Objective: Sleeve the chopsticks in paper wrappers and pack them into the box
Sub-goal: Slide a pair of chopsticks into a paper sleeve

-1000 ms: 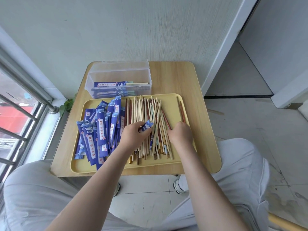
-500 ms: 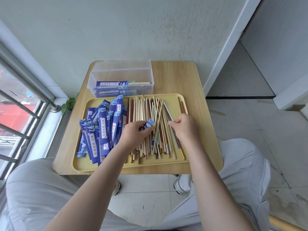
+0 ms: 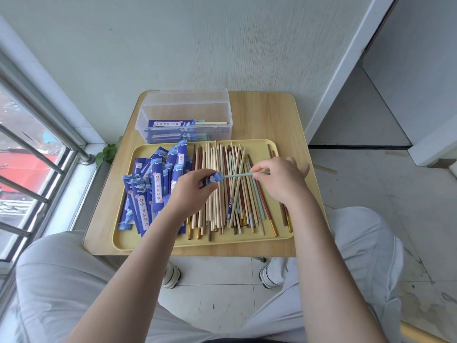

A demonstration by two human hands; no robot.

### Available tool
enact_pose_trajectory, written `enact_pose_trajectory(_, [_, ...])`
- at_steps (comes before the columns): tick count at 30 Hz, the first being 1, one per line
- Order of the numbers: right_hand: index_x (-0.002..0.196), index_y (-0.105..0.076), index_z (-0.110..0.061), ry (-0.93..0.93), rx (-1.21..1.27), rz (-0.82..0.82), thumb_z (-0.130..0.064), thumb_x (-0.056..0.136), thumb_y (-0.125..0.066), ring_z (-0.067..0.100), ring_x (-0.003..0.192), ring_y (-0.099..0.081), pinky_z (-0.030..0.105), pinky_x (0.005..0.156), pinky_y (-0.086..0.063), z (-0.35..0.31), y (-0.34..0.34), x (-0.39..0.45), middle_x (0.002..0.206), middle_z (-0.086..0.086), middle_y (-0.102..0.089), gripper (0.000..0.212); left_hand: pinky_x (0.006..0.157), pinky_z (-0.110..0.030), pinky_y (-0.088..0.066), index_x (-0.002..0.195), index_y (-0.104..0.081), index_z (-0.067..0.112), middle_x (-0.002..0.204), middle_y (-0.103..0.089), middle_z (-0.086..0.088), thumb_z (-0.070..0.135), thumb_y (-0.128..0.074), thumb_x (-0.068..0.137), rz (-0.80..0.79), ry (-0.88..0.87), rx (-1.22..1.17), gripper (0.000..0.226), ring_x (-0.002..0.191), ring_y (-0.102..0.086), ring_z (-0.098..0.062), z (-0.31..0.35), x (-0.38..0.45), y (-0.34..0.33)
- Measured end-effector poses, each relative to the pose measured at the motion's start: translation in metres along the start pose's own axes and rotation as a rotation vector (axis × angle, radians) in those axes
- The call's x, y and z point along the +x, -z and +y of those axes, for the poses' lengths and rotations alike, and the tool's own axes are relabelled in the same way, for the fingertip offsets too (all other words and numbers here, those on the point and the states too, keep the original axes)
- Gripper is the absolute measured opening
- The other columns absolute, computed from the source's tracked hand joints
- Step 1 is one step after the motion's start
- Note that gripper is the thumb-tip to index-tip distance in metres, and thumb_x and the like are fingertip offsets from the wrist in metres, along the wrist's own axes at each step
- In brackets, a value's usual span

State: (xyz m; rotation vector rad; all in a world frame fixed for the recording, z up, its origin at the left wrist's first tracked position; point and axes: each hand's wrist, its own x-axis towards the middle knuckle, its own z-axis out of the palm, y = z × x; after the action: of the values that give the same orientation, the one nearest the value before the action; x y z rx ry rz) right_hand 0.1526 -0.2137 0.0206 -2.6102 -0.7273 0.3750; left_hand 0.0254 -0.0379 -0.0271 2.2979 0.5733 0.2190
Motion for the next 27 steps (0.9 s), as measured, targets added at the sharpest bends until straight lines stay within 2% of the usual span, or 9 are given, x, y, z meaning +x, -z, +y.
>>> enact_pose_trajectory(2, [0.104, -0.073, -0.039, 0.003, -0.009, -0.013, -0.04, 0.101, -0.055, 0.026, 0.126, -0.042, 0.063, 0.115, -0.008, -0.001, -0.001, -0.001, 0.103, -0.012, -0.059, 0.018, 0.059, -0.019, -0.036, 0.124, -0.068, 0.017, 0.084, -0.059, 0.012, 0.018, -0.064, 0.096, -0.033, -0.027, 0.019, 0.028, 0.065, -0.05, -0.005, 0.002, -0.002, 0.001])
enact_pose_trajectory(7, [0.108, -0.073, -0.03, 0.088, 0.093, -0.051, -0.035, 0.093, -0.068, 0.02, 0.112, -0.054, 0.039, 0.097, -0.043, -0.013, -0.008, -0.005, 0.115, -0.005, -0.062, 0.017, 0.063, -0.016, -0.04, 0.125, -0.069, 0.021, 0.092, -0.065, 0.012, 0.02, -0.064, 0.096, -0.205, -0.092, 0.065, 0.029, 0.073, -0.056, -0.003, 0.013, -0.005, -0.001])
enact_pose_trajectory(10, [0.121, -0.066, -0.026, 0.129, 0.163, -0.123, -0.018, 0.095, -0.066, 0.014, 0.102, -0.053, 0.023, 0.078, -0.041, -0.023, -0.017, -0.005, 0.126, 0.0, -0.053, 0.027, 0.062, -0.012, -0.038, 0.128, -0.067, 0.02, 0.081, -0.06, 0.023, 0.023, -0.065, 0.096, -0.235, -0.056, 0.009, 0.032, 0.065, -0.054, 0.005, 0.018, -0.007, -0.008])
enact_pose_trajectory(13, [0.132, -0.057, -0.029, 0.155, 0.336, -0.144, -0.006, 0.097, -0.055, 0.007, 0.095, -0.048, 0.011, 0.067, -0.041, -0.024, -0.023, -0.005, 0.135, -0.005, -0.043, 0.042, 0.074, -0.026, -0.053, 0.128, -0.066, 0.018, 0.084, -0.068, 0.014, 0.028, -0.065, 0.096, -0.255, 0.012, -0.052, 0.033, 0.074, -0.065, -0.003, 0.017, -0.01, -0.013])
enact_pose_trajectory(15, [0.133, -0.053, -0.027, 0.093, 0.383, -0.018, -0.006, 0.096, -0.054, 0.005, 0.094, -0.05, 0.009, 0.066, -0.041, -0.017, -0.024, -0.001, 0.134, -0.006, -0.042, 0.042, 0.071, -0.031, -0.058, 0.121, -0.066, 0.017, 0.083, -0.072, 0.008, 0.029, -0.066, 0.096, -0.234, 0.086, -0.117, 0.028, 0.069, -0.07, -0.006, 0.014, -0.012, -0.015])
enact_pose_trajectory(18, [0.116, -0.061, -0.015, -0.106, 0.201, 0.127, -0.008, 0.098, -0.054, 0.011, 0.091, -0.056, 0.017, 0.072, -0.042, 0.001, -0.027, 0.002, 0.117, -0.001, -0.059, 0.021, 0.07, -0.033, -0.06, 0.118, -0.063, 0.018, 0.085, -0.075, 0.002, 0.03, -0.065, 0.096, -0.167, 0.198, -0.191, 0.025, 0.066, -0.073, -0.01, 0.012, -0.013, -0.016])
enact_pose_trajectory(20, [0.104, -0.065, -0.012, -0.196, 0.055, 0.016, -0.011, 0.099, -0.053, 0.014, 0.075, -0.06, 0.024, 0.06, -0.046, 0.01, -0.035, 0.001, 0.093, -0.001, -0.063, 0.014, 0.075, -0.039, -0.062, 0.112, -0.063, 0.02, 0.08, -0.076, 0.001, 0.03, -0.064, 0.096, -0.136, 0.241, -0.211, 0.019, 0.067, -0.073, -0.013, 0.01, -0.012, -0.018])
enact_pose_trajectory(23, [0.101, -0.066, -0.012, -0.241, -0.064, -0.089, -0.011, 0.098, -0.055, 0.018, 0.071, -0.062, 0.028, 0.054, -0.049, 0.011, -0.051, -0.003, 0.086, 0.0, -0.063, 0.012, 0.074, -0.04, -0.061, 0.11, -0.062, 0.02, 0.076, -0.076, -0.002, 0.031, -0.066, 0.093, -0.106, 0.308, -0.248, 0.02, 0.072, -0.074, -0.021, 0.01, -0.011, -0.022])
enact_pose_trajectory(27, [0.1, -0.059, -0.011, -0.283, -0.191, -0.069, -0.015, 0.099, -0.056, 0.015, 0.058, -0.052, 0.024, 0.043, -0.031, 0.008, -0.058, 0.0, 0.076, -0.001, -0.055, 0.005, 0.073, -0.035, -0.059, 0.109, -0.063, 0.021, 0.083, -0.074, -0.001, 0.035, -0.071, 0.09, -0.092, 0.351, -0.238, 0.025, 0.079, -0.073, -0.021, 0.01, -0.009, -0.028])
